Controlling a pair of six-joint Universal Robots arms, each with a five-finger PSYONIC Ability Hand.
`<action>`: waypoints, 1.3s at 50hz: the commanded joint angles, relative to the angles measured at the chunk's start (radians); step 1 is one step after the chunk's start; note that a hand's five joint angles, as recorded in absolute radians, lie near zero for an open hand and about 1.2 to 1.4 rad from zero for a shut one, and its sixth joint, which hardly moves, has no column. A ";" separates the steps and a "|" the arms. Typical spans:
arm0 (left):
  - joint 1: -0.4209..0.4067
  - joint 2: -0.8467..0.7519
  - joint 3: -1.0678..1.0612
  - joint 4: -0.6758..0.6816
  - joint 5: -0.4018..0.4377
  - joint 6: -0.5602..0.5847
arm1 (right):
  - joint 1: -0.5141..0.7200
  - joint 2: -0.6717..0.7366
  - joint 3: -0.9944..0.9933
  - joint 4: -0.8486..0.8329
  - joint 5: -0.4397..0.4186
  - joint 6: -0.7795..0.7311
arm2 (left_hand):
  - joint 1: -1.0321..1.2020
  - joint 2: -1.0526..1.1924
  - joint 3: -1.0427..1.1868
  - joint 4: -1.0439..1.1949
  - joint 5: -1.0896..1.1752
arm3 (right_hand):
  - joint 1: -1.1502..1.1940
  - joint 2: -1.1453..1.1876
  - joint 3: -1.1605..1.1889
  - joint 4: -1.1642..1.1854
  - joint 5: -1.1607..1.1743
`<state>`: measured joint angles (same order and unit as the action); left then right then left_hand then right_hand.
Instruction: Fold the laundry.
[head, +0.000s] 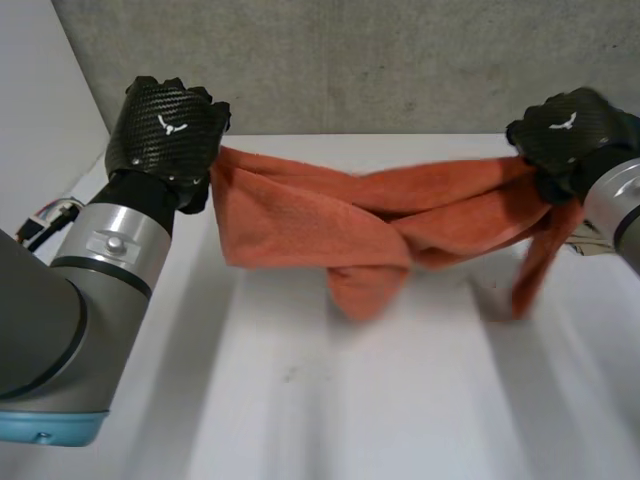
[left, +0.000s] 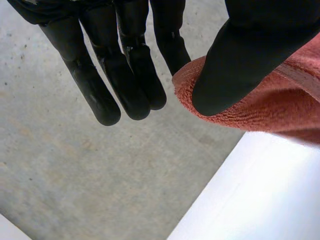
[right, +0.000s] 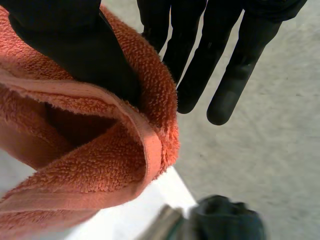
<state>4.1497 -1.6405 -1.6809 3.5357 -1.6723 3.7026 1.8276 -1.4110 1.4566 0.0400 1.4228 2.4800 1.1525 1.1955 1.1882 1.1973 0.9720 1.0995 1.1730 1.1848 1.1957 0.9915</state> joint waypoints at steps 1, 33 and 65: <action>0.038 -0.018 -0.011 -0.001 0.089 0.085 | -0.005 0.010 -0.065 0.109 0.025 -0.049 | 0.244 0.201 0.208 0.199 0.250 | 0.297 0.223 0.211 0.201 0.230; 0.050 -0.271 0.568 0.172 0.062 0.080 | 0.038 0.221 -0.176 -0.646 0.108 0.039 | 0.244 0.201 0.208 0.199 0.250 | 0.297 0.223 0.211 0.201 0.230; 0.003 -0.033 0.053 0.224 0.178 0.085 | 0.108 0.312 -0.305 0.030 -0.057 0.039 | 0.244 0.201 0.208 0.199 0.250 | -0.925 -0.998 -1.010 -1.021 -0.992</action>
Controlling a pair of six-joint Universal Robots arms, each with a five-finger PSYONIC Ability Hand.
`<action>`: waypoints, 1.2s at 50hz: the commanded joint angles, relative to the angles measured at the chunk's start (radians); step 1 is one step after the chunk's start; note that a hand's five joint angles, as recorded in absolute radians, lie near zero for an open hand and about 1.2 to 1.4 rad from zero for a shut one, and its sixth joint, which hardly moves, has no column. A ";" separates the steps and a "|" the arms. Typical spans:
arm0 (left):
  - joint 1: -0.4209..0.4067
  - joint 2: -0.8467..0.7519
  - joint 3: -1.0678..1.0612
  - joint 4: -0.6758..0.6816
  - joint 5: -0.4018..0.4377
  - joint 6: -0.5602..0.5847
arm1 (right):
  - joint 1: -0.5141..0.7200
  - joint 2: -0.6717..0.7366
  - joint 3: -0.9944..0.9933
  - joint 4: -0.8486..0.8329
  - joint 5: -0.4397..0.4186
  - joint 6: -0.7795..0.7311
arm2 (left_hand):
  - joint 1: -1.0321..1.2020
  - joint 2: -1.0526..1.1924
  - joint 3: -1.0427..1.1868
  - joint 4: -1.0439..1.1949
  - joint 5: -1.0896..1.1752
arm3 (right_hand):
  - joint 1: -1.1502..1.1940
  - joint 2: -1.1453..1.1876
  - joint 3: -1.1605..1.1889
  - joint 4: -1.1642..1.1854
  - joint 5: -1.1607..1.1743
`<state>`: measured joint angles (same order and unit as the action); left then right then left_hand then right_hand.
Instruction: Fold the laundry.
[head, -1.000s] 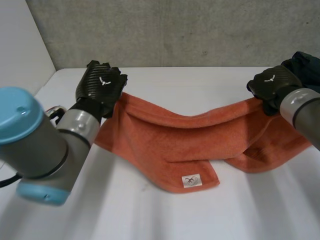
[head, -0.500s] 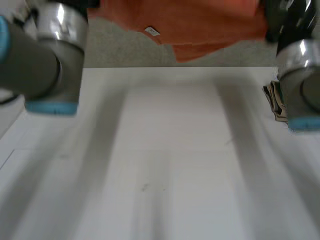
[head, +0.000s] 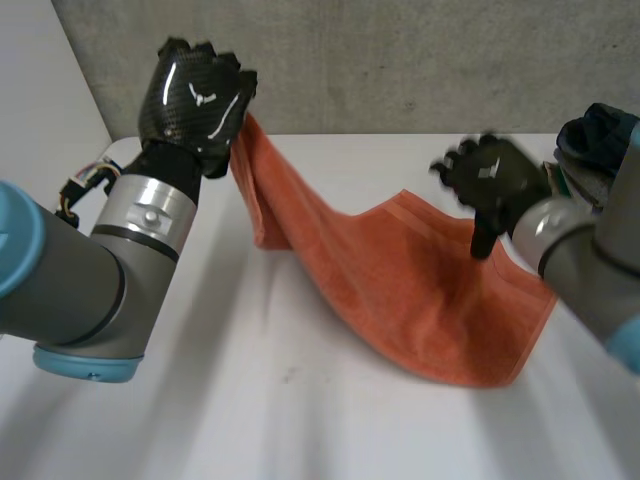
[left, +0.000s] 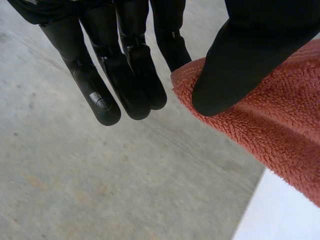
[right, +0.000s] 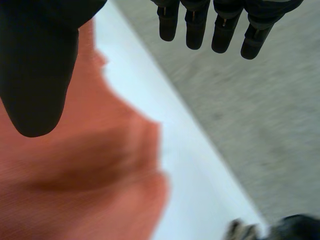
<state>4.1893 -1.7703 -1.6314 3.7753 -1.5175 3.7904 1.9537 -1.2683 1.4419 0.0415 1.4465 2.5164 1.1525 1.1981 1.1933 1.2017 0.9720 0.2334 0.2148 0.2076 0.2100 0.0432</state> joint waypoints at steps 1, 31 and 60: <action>-0.043 0.109 0.002 -0.022 0.028 -0.003 | -0.013 0.191 -0.313 0.032 -0.110 0.001 | 0.244 0.198 0.203 0.195 0.250 | -0.059 -0.040 -0.033 -0.035 -0.043; -0.035 0.258 -0.031 -0.141 0.066 0.003 | -0.091 0.318 -0.560 -0.163 -0.198 0.127 | 0.244 0.198 0.203 0.195 0.250 | 1.163 1.181 1.189 1.186 1.179; 0.044 -0.239 0.106 -0.187 0.065 0.170 | -0.119 0.050 -0.115 0.094 -0.034 -0.134 | 0.244 0.198 0.203 0.195 0.250 | 1.163 1.181 1.189 1.186 1.179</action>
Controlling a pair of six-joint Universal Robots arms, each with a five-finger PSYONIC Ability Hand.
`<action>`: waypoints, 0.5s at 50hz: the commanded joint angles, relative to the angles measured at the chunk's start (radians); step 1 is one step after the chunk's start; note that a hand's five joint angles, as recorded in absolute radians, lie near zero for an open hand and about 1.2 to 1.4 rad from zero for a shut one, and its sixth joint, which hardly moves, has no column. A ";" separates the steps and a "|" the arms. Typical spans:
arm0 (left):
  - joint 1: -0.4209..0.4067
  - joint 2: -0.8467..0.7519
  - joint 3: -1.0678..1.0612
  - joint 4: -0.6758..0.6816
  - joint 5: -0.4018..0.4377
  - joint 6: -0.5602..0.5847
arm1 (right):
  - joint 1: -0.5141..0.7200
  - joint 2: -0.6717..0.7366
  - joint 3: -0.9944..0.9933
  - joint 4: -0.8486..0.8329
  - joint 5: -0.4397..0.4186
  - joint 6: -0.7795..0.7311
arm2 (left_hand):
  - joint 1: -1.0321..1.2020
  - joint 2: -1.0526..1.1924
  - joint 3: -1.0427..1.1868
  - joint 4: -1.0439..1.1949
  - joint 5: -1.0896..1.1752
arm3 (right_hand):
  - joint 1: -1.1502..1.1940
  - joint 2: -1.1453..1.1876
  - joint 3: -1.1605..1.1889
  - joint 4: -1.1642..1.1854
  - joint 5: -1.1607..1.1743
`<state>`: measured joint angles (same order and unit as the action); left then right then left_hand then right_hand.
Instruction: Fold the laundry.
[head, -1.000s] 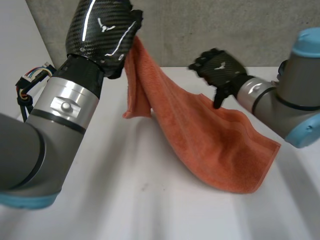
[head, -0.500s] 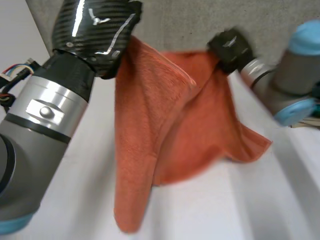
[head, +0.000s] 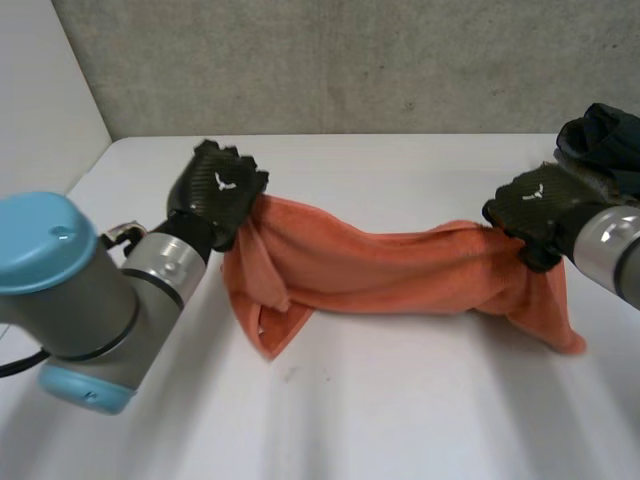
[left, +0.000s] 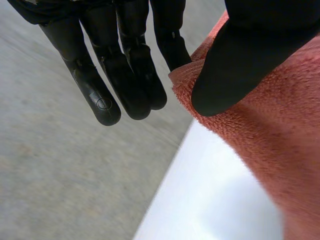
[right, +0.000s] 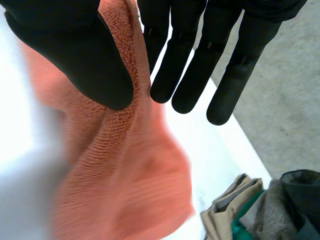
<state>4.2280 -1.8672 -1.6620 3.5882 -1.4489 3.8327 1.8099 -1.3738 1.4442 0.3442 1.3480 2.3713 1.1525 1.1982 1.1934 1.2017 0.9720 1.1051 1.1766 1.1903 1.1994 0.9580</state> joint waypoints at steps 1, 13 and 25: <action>0.006 -0.159 0.180 0.001 -0.005 0.148 | 0.040 0.200 -0.177 -0.274 0.098 0.014 | 0.244 0.198 0.203 0.195 0.250 | 0.291 0.220 0.206 0.197 0.264; -0.028 -0.193 0.760 0.119 -0.108 0.109 | 0.109 0.274 -0.385 -1.014 0.233 0.065 | 0.244 0.198 0.203 0.195 0.250 | 0.291 0.220 0.206 0.197 0.264; -0.033 -0.069 0.357 0.142 -0.082 0.022 | 0.108 0.165 -0.030 -1.035 0.226 0.114 | 0.244 0.198 0.203 0.195 0.250 | 0.291 0.220 0.206 0.197 0.264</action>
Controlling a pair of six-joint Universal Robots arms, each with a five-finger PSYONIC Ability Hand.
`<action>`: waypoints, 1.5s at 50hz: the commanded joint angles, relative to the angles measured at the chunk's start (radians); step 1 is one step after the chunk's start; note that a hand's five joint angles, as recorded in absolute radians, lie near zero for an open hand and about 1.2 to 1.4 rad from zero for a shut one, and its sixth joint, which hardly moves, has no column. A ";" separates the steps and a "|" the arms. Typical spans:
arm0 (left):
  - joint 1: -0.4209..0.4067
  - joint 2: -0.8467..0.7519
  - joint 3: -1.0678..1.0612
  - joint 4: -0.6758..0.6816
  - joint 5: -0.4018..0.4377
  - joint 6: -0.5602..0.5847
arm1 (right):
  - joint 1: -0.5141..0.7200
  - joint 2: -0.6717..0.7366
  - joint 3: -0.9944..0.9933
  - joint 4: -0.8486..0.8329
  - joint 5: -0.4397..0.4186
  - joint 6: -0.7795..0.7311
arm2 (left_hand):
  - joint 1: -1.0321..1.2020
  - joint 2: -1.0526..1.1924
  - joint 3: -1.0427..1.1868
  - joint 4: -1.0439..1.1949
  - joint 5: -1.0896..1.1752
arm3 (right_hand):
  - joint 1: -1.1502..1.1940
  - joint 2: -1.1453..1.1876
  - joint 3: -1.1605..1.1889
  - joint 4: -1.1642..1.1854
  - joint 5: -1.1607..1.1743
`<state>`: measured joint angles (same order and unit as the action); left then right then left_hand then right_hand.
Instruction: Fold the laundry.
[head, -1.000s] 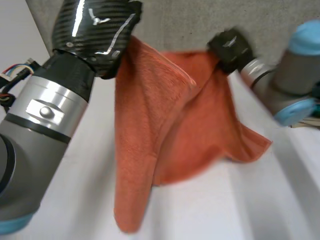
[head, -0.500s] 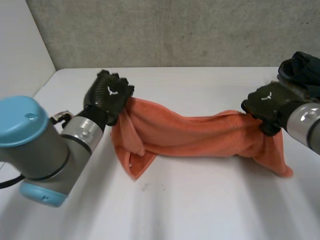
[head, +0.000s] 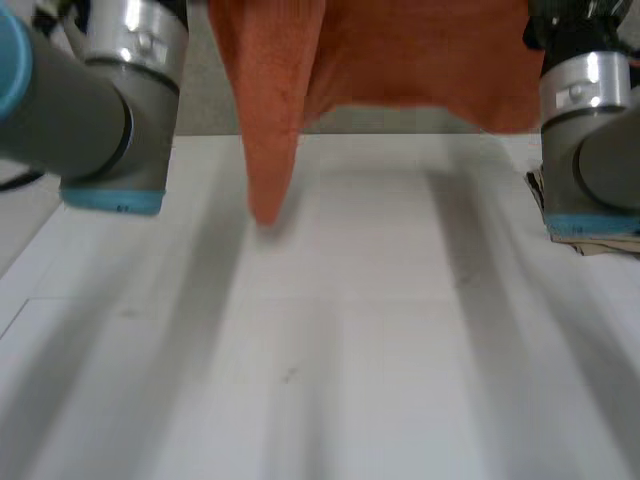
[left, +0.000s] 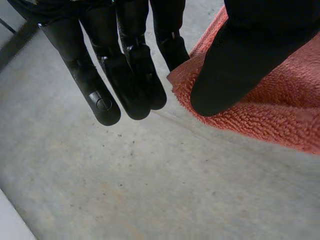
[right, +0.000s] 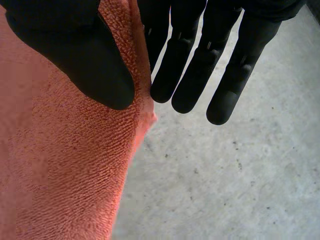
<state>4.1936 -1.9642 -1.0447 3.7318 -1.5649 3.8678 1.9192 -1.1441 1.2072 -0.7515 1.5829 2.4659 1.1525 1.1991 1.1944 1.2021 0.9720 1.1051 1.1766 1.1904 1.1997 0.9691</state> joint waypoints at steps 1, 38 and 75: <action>0.002 0.030 -0.300 -0.001 0.045 -0.013 | 0.000 -0.072 0.262 0.096 -0.011 0.019 | 0.244 0.197 0.202 0.194 0.250 | 0.291 0.220 0.206 0.197 0.253; 0.002 0.222 -0.965 -0.056 0.154 -0.154 | 0.014 -0.026 0.574 0.308 -0.060 0.091 | -0.836 -0.883 -0.878 -0.886 -0.830 | 0.291 0.220 0.206 0.197 0.253; -0.001 0.055 -0.870 -0.141 -0.196 -0.548 | 0.011 -0.026 0.572 0.313 -0.058 0.093 | -0.748 -0.795 -0.790 -0.798 -0.742 | 0.291 0.220 0.206 0.197 0.253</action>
<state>4.1922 -1.8399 -1.9367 3.5913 -1.7067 3.3078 1.9293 -1.1699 1.7807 -0.4396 1.5233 2.5588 0.3880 0.3799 0.3772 0.3697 0.1928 1.1051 1.1766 1.1905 1.1998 0.9692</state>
